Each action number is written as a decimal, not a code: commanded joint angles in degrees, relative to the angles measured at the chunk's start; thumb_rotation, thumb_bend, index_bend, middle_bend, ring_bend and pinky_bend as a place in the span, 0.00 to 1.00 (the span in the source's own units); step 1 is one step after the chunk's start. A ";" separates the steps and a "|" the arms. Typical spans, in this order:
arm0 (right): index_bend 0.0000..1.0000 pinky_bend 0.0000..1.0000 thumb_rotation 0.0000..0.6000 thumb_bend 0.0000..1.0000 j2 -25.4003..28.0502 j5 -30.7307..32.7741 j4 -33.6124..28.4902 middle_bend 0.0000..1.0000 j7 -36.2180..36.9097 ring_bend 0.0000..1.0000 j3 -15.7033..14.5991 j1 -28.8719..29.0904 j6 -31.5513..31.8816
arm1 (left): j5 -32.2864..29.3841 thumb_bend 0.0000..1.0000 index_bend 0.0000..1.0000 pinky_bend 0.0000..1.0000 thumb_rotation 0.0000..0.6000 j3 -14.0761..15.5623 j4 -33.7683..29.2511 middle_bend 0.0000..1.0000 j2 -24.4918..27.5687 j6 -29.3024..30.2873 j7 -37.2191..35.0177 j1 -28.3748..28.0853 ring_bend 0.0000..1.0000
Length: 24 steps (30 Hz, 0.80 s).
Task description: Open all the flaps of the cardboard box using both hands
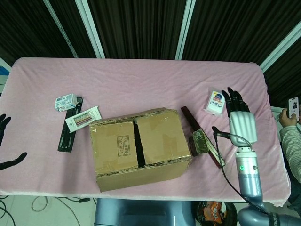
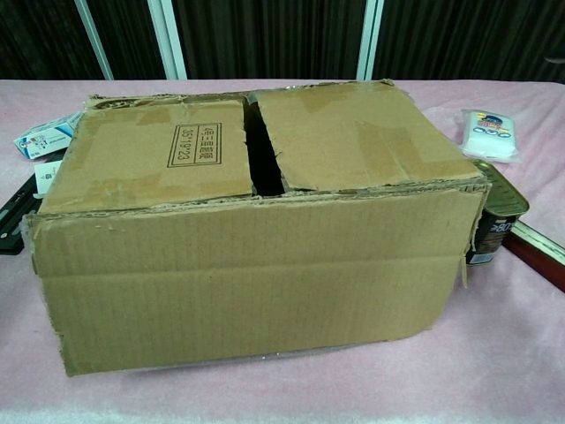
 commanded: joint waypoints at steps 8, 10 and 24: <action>0.00 0.22 1.00 0.18 6.32 -12.18 4.00 0.00 8.82 0.00 -12.56 -11.83 5.82 | 0.65 0.12 0.00 0.10 1.00 0.71 -2.71 0.00 1.79 -4.67 3.83 -2.40 0.02; 0.00 0.21 1.00 0.18 6.14 -13.90 5.95 0.00 9.32 0.00 -13.93 -13.25 6.93 | 1.17 0.12 0.00 0.10 1.00 0.58 -3.63 0.00 2.61 -6.58 4.75 -3.77 0.02; 0.00 0.21 1.00 0.18 0.97 -18.40 18.10 0.00 17.17 0.00 -13.63 -15.76 8.90 | -1.43 0.50 0.03 0.26 1.00 -7.77 -13.52 0.11 13.12 -35.29 5.58 -26.50 0.12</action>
